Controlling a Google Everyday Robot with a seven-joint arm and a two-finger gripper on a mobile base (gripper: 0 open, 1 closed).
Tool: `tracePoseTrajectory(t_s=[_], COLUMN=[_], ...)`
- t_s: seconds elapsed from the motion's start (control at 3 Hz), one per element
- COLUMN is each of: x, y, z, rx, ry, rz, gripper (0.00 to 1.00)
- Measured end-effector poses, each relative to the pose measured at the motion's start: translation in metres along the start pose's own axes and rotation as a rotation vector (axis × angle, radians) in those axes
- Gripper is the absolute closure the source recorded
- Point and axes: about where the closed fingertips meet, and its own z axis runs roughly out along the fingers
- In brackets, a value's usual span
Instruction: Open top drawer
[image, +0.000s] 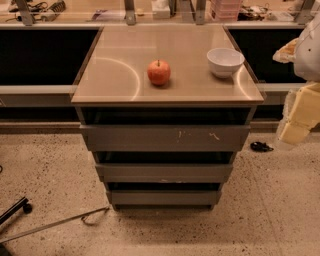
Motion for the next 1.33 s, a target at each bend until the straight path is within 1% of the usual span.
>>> tracePoseTrajectory(t_s=[0.33, 0.67, 1.0, 1.33], x=[0.0, 0.003, 0.017, 0.028], y=[0.0, 0.005, 0.005, 0.0], z=[0.0, 0.029, 0.085, 0.143], rx=[0.0, -0.023, -0.047, -0.055], ry=[0.0, -0.024, -0.024, -0.039], rz=[0.0, -0.016, -0.03, -0.026], gripper=[0.0, 0.0, 0.0, 0.0])
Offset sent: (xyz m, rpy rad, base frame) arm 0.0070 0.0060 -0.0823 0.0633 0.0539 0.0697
